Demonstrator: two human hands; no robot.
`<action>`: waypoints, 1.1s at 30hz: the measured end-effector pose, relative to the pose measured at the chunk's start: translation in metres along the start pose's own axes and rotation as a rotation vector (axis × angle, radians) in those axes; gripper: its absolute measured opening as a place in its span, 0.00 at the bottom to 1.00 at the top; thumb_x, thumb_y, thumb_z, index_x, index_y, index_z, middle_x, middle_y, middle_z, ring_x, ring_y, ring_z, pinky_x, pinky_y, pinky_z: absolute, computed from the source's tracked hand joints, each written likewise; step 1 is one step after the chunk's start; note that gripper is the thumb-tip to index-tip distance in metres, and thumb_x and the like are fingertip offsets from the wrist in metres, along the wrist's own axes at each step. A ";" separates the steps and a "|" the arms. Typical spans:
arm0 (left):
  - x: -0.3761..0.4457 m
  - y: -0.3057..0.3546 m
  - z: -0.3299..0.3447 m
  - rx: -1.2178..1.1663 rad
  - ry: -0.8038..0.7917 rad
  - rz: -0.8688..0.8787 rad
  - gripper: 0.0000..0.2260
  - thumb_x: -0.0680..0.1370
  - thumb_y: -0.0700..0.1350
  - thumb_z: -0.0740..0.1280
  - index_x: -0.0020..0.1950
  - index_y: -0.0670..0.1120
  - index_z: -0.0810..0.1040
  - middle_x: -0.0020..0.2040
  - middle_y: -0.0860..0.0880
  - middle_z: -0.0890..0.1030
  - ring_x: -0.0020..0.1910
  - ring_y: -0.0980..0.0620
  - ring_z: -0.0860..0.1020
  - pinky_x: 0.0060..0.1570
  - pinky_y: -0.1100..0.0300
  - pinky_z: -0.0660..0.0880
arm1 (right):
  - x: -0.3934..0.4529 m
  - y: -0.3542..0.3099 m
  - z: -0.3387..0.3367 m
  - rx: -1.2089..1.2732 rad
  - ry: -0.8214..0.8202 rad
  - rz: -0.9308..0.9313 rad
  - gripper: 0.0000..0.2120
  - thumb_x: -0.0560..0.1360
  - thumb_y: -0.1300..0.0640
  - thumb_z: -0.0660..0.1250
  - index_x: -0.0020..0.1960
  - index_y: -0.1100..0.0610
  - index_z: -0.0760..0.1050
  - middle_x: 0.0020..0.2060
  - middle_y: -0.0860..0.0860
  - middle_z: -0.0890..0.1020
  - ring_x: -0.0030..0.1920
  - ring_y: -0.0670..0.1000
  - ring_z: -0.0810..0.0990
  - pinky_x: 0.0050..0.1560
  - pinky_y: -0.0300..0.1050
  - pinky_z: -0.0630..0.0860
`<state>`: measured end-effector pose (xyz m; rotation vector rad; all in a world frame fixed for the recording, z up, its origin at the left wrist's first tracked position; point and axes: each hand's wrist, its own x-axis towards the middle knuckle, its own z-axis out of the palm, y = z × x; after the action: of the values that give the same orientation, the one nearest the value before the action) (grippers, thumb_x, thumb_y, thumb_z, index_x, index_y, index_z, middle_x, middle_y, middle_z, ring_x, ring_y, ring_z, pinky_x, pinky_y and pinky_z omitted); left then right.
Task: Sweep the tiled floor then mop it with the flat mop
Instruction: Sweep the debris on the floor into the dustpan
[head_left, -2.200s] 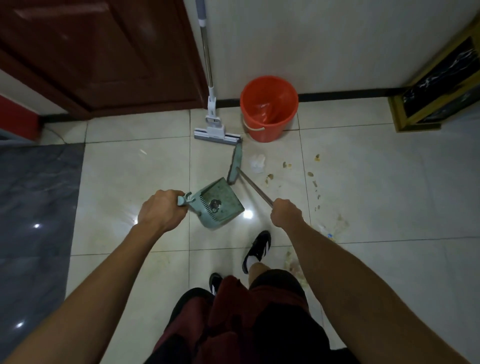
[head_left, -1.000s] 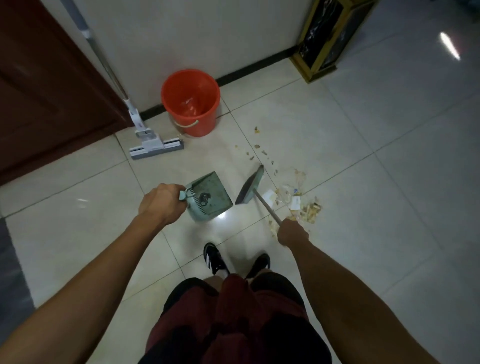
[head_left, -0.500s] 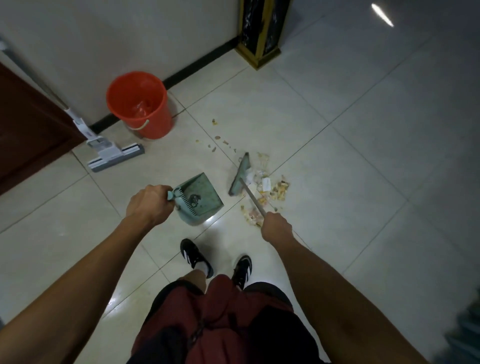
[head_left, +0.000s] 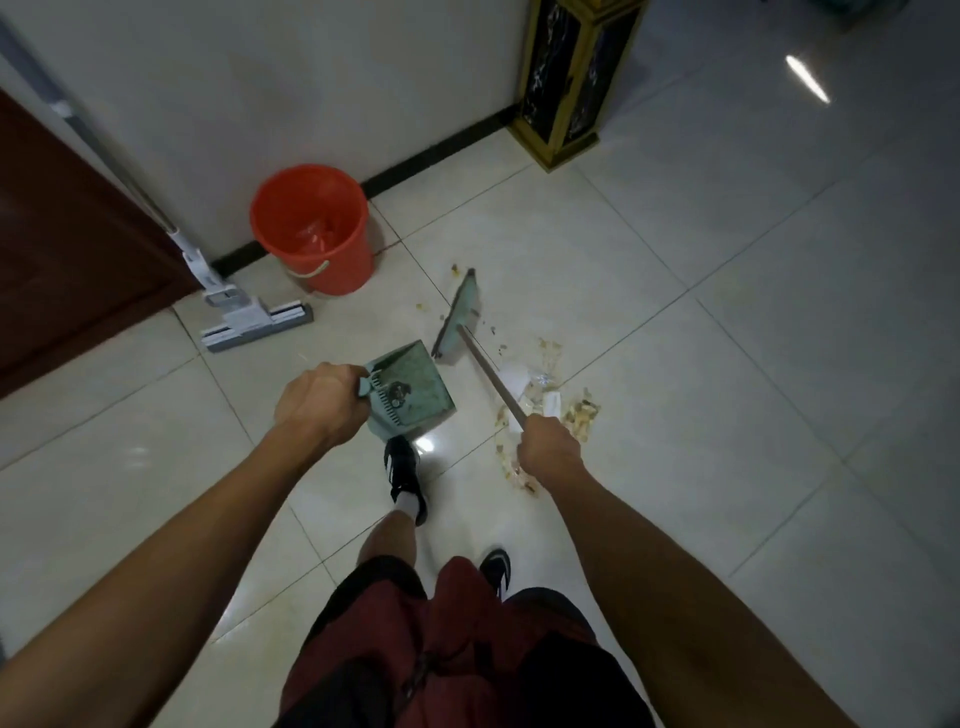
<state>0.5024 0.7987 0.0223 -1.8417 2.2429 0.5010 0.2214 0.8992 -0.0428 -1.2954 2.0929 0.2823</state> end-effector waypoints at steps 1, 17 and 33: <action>0.013 -0.008 -0.005 -0.004 0.001 -0.014 0.06 0.76 0.49 0.66 0.49 0.52 0.82 0.41 0.46 0.82 0.36 0.44 0.76 0.35 0.56 0.70 | 0.012 -0.011 -0.006 0.008 0.009 -0.011 0.11 0.78 0.61 0.63 0.59 0.58 0.75 0.53 0.54 0.82 0.53 0.56 0.83 0.52 0.49 0.81; 0.219 -0.120 -0.049 -0.125 -0.140 -0.099 0.11 0.74 0.48 0.64 0.53 0.54 0.82 0.46 0.45 0.82 0.42 0.41 0.80 0.38 0.55 0.72 | 0.210 -0.198 -0.077 0.202 -0.018 0.062 0.11 0.78 0.59 0.63 0.59 0.60 0.77 0.53 0.55 0.81 0.54 0.58 0.83 0.54 0.49 0.81; 0.238 -0.137 -0.044 -0.213 -0.191 -0.113 0.05 0.77 0.48 0.67 0.49 0.55 0.82 0.42 0.46 0.82 0.40 0.41 0.80 0.40 0.53 0.79 | 0.255 -0.211 -0.079 0.178 -0.193 0.198 0.14 0.79 0.62 0.60 0.62 0.64 0.74 0.45 0.56 0.78 0.51 0.60 0.83 0.49 0.51 0.81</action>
<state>0.5894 0.5425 -0.0411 -1.9136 2.0152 0.8837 0.2941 0.5735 -0.1101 -0.9224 2.0318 0.2870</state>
